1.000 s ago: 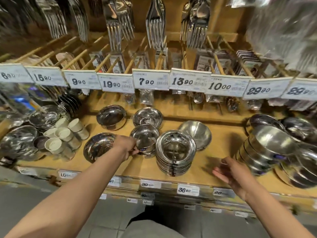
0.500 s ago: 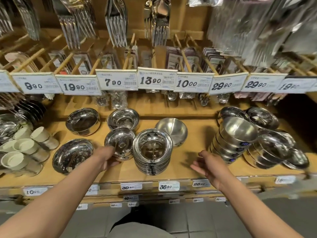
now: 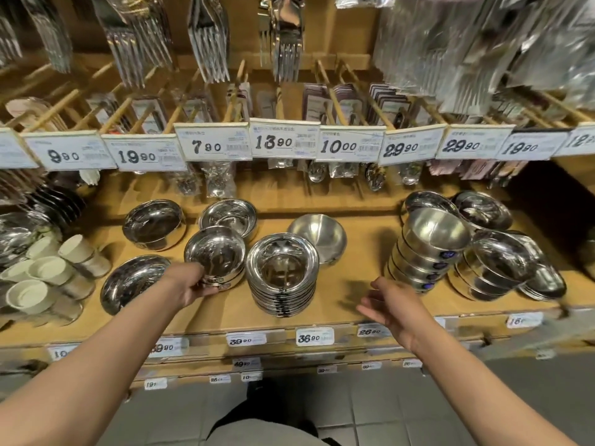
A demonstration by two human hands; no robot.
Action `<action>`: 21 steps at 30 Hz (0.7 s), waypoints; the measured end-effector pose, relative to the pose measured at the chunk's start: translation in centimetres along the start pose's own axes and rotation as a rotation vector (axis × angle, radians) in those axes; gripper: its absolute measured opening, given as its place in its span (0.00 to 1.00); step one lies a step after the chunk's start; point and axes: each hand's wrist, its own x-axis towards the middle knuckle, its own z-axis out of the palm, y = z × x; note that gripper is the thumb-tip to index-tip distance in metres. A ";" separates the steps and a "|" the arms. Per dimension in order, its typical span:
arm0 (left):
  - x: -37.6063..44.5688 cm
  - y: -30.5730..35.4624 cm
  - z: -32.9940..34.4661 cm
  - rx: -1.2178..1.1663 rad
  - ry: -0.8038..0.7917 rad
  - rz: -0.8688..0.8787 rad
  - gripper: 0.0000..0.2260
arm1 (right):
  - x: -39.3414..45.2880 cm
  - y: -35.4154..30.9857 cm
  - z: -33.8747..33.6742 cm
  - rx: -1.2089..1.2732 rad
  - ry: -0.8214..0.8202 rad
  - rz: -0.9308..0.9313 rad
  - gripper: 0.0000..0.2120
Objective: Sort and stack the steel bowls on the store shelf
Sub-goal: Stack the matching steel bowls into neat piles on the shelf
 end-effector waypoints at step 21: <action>-14.5 5.8 -1.1 0.162 -0.492 0.088 0.12 | -13.4 -3.9 11.0 -0.260 -0.445 -0.244 0.27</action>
